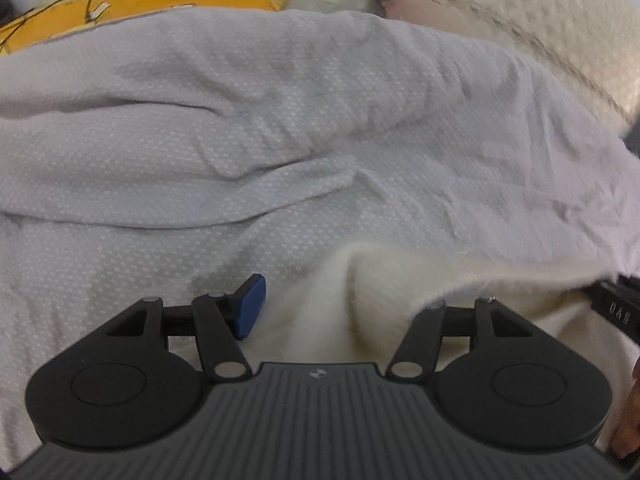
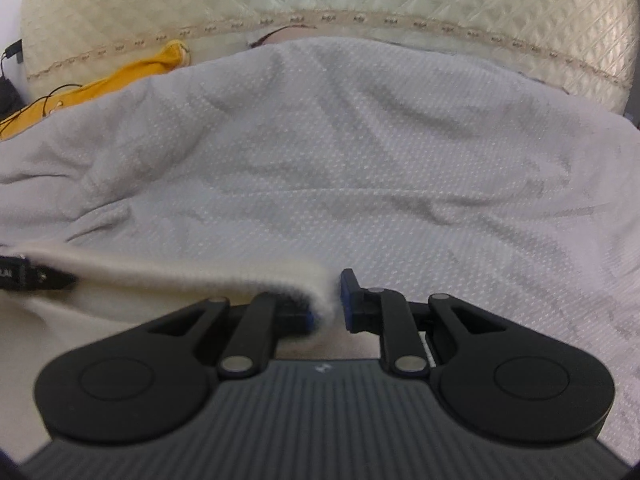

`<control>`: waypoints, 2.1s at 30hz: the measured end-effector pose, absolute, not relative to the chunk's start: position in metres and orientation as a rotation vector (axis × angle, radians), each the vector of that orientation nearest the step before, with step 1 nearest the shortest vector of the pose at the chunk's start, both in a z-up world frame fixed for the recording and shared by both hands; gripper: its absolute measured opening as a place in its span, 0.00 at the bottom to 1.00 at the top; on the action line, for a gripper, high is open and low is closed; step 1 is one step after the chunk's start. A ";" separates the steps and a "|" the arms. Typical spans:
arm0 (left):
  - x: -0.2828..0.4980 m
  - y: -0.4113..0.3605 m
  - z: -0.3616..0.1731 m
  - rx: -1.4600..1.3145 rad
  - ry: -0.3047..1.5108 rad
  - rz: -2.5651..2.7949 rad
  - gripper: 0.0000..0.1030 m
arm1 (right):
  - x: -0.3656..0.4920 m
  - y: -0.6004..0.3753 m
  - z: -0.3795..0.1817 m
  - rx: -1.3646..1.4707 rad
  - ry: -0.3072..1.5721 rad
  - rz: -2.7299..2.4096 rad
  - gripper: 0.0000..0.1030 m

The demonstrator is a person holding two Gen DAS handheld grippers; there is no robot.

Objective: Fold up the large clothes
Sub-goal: 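Lift the sweater hem with both tools and shake it out over the bed, then lay the sweater flat on the bed and open both tools, then grasp the sleeve cuff with the right tool and fold it across the sweater front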

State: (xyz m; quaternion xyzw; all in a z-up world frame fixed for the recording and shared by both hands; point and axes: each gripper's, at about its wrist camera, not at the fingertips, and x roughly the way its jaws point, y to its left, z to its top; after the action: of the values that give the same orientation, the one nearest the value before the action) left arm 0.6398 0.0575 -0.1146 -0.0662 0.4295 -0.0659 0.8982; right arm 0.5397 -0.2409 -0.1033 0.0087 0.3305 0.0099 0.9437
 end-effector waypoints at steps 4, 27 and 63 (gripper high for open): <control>0.624 0.055 -0.095 -0.157 0.905 -0.187 0.86 | 0.532 -0.240 -0.089 0.000 0.676 0.052 0.40; 0.318 0.045 0.109 -0.102 0.619 -0.278 0.92 | 0.255 -0.269 0.067 0.192 0.449 0.158 0.73; 0.181 -0.049 -0.080 -0.167 0.799 -0.382 0.83 | 0.126 -0.382 -0.113 0.716 0.780 0.040 0.37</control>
State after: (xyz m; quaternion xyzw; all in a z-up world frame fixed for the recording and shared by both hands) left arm 0.1813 -0.0489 -0.0802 -0.0808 0.3860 -0.1847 0.9002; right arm 0.1255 -0.3819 -0.1135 0.3413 0.3720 0.0189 0.8630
